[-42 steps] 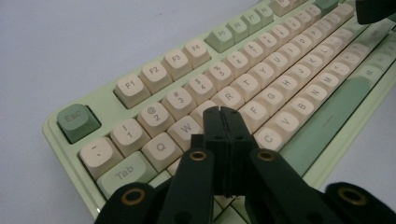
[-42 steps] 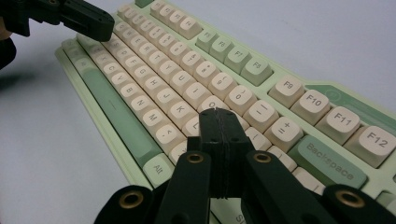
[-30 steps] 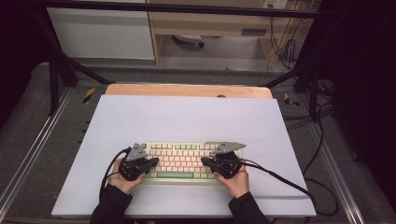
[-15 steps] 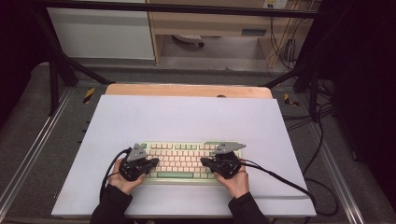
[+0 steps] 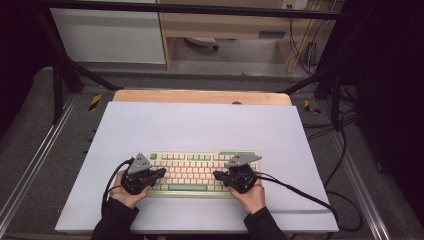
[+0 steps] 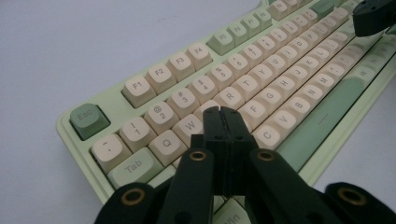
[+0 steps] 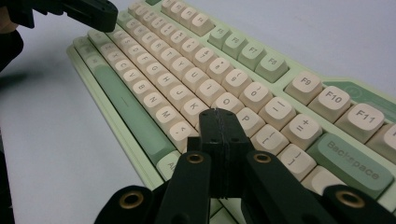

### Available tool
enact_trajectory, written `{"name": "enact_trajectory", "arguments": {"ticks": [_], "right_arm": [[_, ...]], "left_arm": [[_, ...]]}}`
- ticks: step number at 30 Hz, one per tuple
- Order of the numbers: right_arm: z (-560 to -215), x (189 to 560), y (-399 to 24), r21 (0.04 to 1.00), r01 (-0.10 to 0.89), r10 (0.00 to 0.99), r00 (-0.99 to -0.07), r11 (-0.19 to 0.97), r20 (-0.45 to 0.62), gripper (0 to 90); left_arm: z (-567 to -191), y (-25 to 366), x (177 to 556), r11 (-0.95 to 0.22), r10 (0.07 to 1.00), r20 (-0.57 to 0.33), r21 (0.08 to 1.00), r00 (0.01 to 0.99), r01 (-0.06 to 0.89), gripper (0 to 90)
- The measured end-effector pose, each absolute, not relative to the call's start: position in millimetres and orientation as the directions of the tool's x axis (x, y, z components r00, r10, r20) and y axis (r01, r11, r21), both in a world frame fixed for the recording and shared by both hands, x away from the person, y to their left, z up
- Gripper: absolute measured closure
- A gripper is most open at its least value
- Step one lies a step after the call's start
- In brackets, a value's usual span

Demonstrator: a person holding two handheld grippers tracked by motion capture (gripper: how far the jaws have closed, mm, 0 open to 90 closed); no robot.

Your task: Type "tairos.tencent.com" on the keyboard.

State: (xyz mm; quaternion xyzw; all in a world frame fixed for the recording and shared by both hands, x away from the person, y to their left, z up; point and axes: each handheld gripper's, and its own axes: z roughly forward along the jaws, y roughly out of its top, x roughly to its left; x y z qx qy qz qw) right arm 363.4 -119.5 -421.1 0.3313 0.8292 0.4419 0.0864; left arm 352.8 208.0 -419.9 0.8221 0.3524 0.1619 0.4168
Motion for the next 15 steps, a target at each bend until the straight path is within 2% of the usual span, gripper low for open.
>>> {"name": "enact_trajectory", "arguments": {"ticks": [15], "right_arm": [[-431.1, 361.7, -109.5, 0.77, 0.481, 0.605, -0.781, 0.42, 0.158, 90.0]], "left_arm": [[-418.9, 211.1, 352.3, -0.395, 0.719, -0.034, 0.803, 0.695, 0.447, 90.0]]}}
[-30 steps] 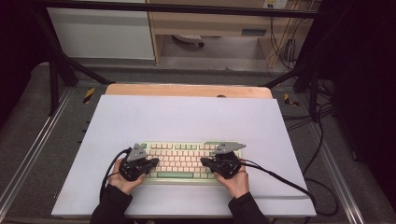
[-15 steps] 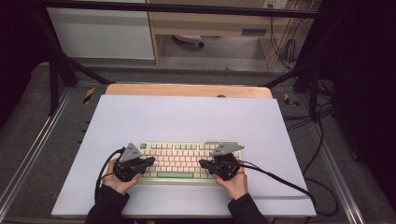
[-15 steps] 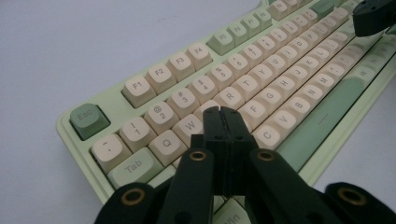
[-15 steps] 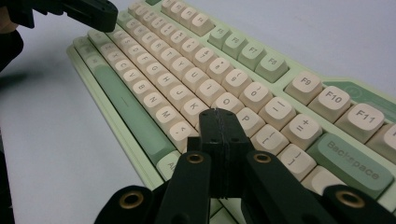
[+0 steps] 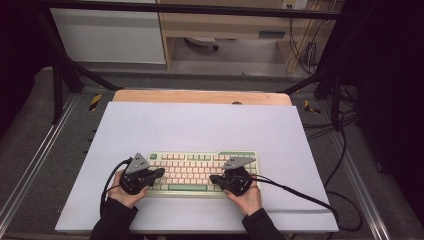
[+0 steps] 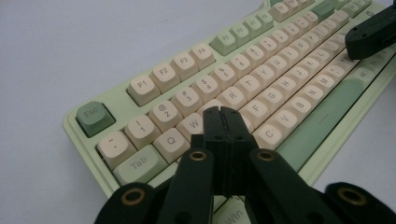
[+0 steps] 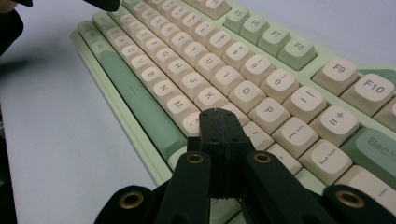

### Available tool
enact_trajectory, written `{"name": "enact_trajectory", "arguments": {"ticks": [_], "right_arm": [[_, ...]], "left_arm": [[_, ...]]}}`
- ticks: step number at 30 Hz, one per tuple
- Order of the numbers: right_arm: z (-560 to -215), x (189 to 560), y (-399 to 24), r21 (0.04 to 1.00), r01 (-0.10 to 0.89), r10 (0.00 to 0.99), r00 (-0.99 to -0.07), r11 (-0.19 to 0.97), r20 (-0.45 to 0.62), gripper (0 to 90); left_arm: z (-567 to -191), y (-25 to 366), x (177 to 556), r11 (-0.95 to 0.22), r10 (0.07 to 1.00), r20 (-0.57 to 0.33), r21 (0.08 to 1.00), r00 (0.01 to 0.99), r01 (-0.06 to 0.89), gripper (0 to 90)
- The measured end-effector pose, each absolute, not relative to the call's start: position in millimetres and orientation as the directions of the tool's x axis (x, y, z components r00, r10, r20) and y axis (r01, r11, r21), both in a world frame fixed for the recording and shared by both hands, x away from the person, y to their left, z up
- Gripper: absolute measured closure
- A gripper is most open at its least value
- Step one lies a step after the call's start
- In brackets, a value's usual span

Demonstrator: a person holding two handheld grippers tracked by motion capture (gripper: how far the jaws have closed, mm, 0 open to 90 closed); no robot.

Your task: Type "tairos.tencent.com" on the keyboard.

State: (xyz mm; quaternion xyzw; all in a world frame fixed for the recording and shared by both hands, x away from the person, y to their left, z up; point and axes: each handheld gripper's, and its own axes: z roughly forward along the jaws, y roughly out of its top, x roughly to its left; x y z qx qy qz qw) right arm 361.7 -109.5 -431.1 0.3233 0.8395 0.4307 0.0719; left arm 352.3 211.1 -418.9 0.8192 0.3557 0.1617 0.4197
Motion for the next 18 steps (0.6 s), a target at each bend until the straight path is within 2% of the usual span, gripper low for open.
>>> {"name": "enact_trajectory", "arguments": {"ticks": [18], "right_arm": [[-434.4, 361.5, -107.9, 0.76, 0.482, 0.601, -0.784, 0.436, 0.152, 90.0]], "left_arm": [[-418.0, 211.8, 352.2, -0.39, 0.72, -0.035, 0.806, 0.693, 0.446, 90.0]]}}
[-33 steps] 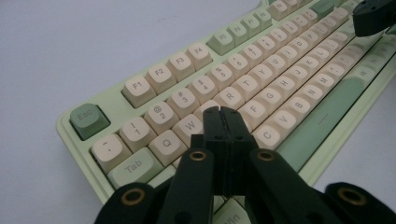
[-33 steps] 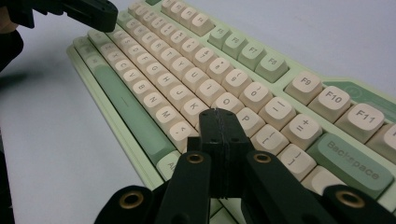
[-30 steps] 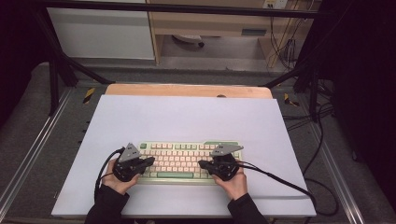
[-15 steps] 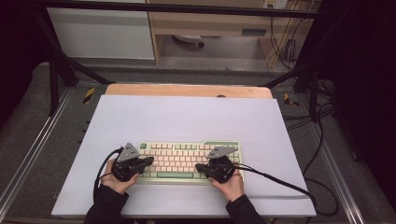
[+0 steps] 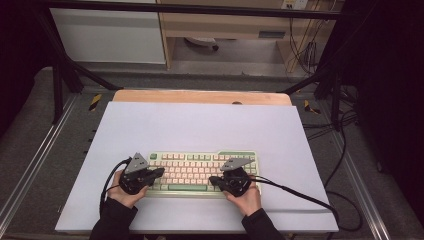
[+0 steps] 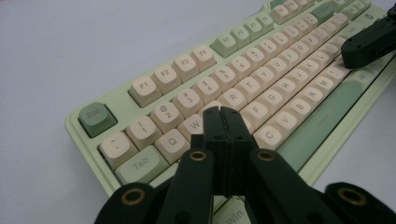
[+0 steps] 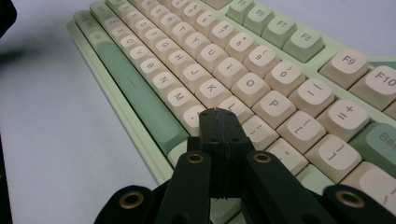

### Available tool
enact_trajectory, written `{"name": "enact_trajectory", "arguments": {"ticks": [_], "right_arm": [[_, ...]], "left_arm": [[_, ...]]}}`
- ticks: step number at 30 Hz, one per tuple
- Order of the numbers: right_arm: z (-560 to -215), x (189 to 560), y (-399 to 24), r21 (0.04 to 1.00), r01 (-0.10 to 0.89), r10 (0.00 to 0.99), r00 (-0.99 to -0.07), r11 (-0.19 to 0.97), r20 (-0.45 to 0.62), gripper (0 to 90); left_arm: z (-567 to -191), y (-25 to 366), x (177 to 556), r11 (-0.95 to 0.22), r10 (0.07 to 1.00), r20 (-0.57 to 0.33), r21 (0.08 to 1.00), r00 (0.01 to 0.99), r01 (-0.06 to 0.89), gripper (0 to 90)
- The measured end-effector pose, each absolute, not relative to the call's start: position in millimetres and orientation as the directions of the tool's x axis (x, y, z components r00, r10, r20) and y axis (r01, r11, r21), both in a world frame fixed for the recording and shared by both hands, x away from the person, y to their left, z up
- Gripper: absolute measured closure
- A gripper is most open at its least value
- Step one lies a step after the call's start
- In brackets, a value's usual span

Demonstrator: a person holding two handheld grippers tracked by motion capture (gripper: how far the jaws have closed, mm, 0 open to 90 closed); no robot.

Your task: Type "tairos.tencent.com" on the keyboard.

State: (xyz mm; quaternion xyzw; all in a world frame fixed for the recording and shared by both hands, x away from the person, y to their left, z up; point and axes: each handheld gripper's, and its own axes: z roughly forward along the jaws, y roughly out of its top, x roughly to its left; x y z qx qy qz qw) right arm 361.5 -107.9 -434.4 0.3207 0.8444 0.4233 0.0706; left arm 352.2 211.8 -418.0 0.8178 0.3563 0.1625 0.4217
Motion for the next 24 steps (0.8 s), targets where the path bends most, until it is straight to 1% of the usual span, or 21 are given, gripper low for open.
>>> {"name": "enact_trajectory", "arguments": {"ticks": [16, 24], "right_arm": [[-422.5, 361.5, -114.7, 0.778, 0.469, 0.613, -0.777, 0.418, 0.139, 90.0], [-420.3, 362.4, -116.8, 0.782, 0.462, 0.618, -0.776, 0.417, 0.129, 90.0]], "left_arm": [[-416.0, 210.2, 351.4, -0.392, 0.715, -0.032, 0.808, 0.698, 0.44, 90.0], [-414.7, 202.9, 350.2, -0.404, 0.705, -0.025, 0.807, 0.709, 0.431, 90.0]]}}
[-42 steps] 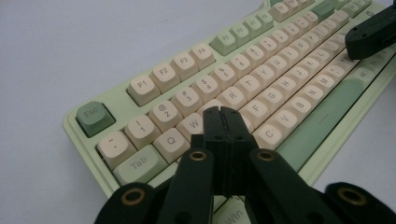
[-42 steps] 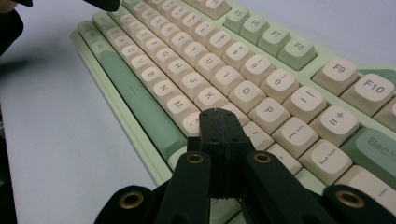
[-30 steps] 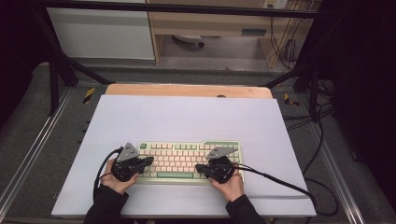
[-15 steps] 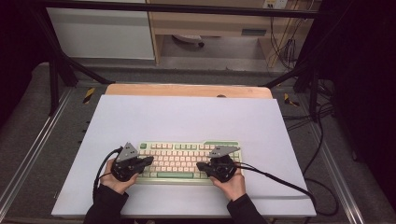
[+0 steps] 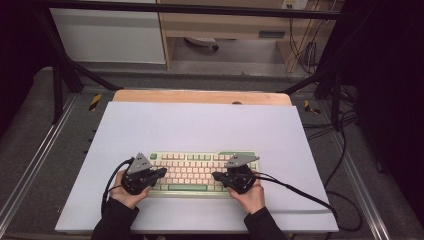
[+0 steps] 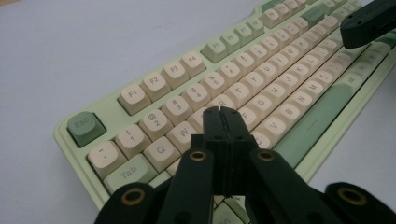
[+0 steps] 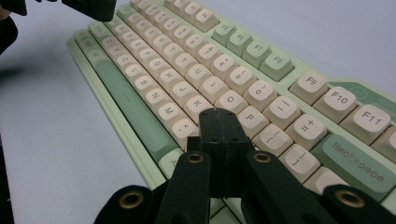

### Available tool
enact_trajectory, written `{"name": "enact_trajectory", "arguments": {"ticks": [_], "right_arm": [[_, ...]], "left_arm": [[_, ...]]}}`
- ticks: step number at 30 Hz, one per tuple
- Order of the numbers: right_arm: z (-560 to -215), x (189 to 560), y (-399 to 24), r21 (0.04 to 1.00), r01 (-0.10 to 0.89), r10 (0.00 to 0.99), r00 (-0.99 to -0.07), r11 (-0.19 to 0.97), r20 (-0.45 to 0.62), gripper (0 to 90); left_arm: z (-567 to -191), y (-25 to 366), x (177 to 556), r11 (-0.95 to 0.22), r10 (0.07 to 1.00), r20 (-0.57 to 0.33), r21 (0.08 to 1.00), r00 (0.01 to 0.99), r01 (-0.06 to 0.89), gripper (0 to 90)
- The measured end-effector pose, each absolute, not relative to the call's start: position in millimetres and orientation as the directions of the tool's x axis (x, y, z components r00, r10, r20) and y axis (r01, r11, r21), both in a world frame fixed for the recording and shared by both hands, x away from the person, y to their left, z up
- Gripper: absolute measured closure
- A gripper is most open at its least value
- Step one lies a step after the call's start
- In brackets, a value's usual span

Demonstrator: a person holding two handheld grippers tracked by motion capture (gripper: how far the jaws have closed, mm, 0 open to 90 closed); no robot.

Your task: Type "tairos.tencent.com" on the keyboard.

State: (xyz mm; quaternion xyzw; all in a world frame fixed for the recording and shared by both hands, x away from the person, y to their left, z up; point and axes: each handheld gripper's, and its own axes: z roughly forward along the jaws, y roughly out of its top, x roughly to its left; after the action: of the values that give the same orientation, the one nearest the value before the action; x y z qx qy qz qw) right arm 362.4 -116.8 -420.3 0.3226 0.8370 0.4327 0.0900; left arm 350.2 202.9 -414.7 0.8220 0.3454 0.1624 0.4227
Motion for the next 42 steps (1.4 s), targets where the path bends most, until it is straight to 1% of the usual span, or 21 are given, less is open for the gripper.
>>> {"name": "enact_trajectory", "arguments": {"ticks": [18, 34, 42], "right_arm": [[-419.5, 362.8, -117.0, 0.786, 0.458, 0.619, -0.775, 0.415, 0.124, 90.0], [-418.7, 362.2, -117.2, 0.788, 0.456, 0.618, -0.776, 0.414, 0.125, 90.0], [-418.9, 362.2, -117.0, 0.787, 0.456, 0.616, -0.778, 0.415, 0.126, 90.0]], "left_arm": [[-414.2, 176.2, 351.9, -0.436, 0.685, -0.005, 0.798, 0.729, 0.416, 89.9], [-417.7, 151.4, 368.1, -0.442, 0.689, -0.007, 0.788, 0.725, 0.428, 89.9], [-423.0, 146.3, 376.1, -0.446, 0.702, -0.003, 0.777, 0.712, 0.444, 89.9]]}}
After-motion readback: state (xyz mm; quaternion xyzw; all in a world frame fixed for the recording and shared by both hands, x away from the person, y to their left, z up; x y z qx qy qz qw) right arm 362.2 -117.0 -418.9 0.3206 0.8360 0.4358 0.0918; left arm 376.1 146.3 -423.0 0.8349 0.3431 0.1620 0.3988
